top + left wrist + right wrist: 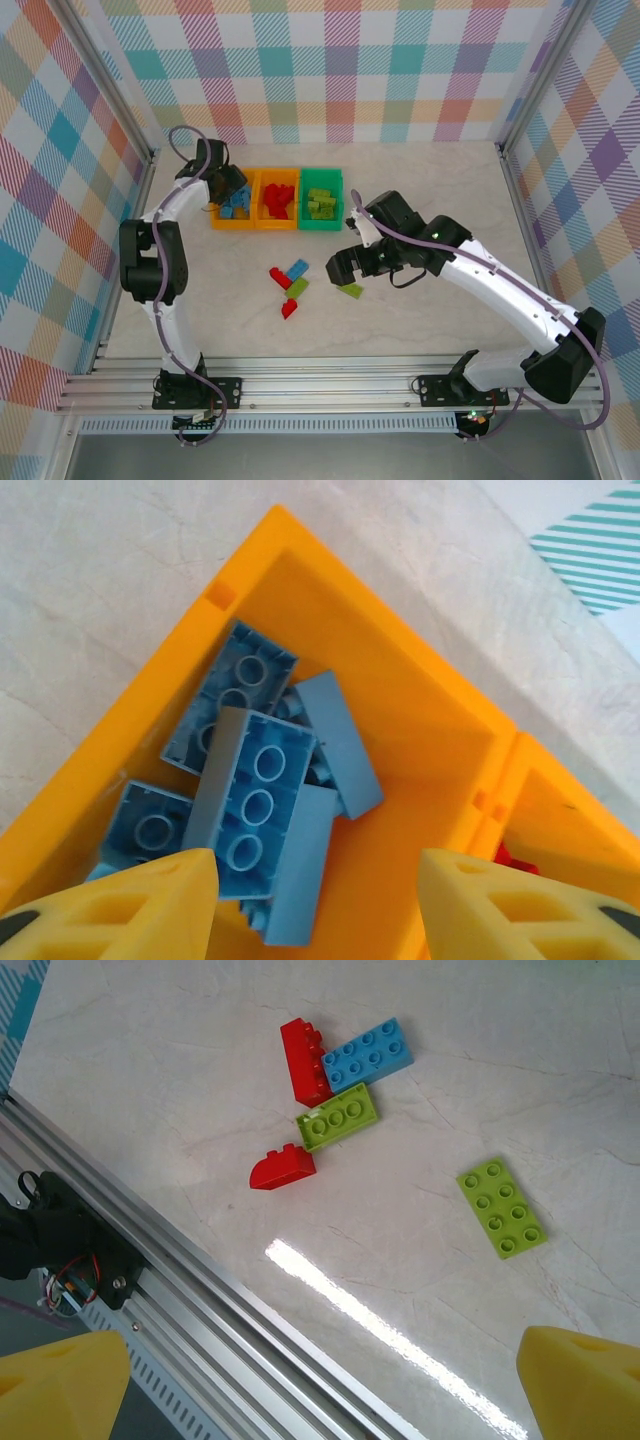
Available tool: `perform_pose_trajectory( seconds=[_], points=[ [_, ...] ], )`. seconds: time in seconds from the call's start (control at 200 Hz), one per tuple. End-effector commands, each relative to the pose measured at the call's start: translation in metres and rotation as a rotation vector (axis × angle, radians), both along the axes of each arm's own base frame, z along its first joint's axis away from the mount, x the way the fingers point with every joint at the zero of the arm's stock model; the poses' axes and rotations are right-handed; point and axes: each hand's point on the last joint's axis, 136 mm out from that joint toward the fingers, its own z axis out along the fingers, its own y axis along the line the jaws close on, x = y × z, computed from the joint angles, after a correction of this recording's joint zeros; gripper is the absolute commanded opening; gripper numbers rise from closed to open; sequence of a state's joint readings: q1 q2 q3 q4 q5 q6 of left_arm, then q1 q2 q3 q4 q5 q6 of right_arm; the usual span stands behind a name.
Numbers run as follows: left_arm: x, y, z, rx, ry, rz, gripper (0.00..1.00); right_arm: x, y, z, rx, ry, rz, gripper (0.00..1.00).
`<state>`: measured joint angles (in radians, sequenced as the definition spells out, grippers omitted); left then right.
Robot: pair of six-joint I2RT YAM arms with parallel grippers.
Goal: Sort the legos into containers by color
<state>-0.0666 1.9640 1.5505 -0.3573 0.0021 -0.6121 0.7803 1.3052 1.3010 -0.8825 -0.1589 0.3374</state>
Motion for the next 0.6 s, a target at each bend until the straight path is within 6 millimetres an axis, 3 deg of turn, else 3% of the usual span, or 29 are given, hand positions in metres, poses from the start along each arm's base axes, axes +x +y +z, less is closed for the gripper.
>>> perform_pose_trajectory(
  seconds=[0.0, 0.085, 0.165, 0.255, 0.375, 0.49, 0.595],
  points=[
    [-0.013, -0.002, 0.053, -0.028, -0.115, -0.025, 0.58, 0.003, -0.001, -0.004, -0.011, 0.002, -0.029, 1.00],
    [-0.041, -0.007, 0.085, -0.029, -0.158, -0.051, 0.61, 0.010, -0.001, -0.007, -0.021, -0.005, -0.064, 1.00],
    [-0.084, -0.019, 0.119, -0.002, -0.192, -0.103, 0.62, 0.020, -0.003, -0.015, -0.042, -0.012, -0.119, 1.00],
    [-0.136, -0.046, 0.145, 0.020, -0.234, -0.229, 0.62, 0.029, -0.001, -0.028, -0.068, 0.003, -0.164, 1.00],
    [-0.205, -0.090, 0.169, 0.066, -0.331, -0.554, 0.62, 0.035, 0.013, -0.050, -0.083, 0.055, -0.152, 1.00],
    [-0.277, -0.114, 0.160, 0.193, -0.316, -0.956, 0.65, 0.041, 0.033, -0.072, -0.096, 0.094, -0.116, 1.00],
    [-0.324, -0.104, 0.129, 0.312, -0.239, -1.161, 0.71, 0.053, 0.045, -0.091, -0.146, 0.093, -0.105, 0.99]
  ],
)
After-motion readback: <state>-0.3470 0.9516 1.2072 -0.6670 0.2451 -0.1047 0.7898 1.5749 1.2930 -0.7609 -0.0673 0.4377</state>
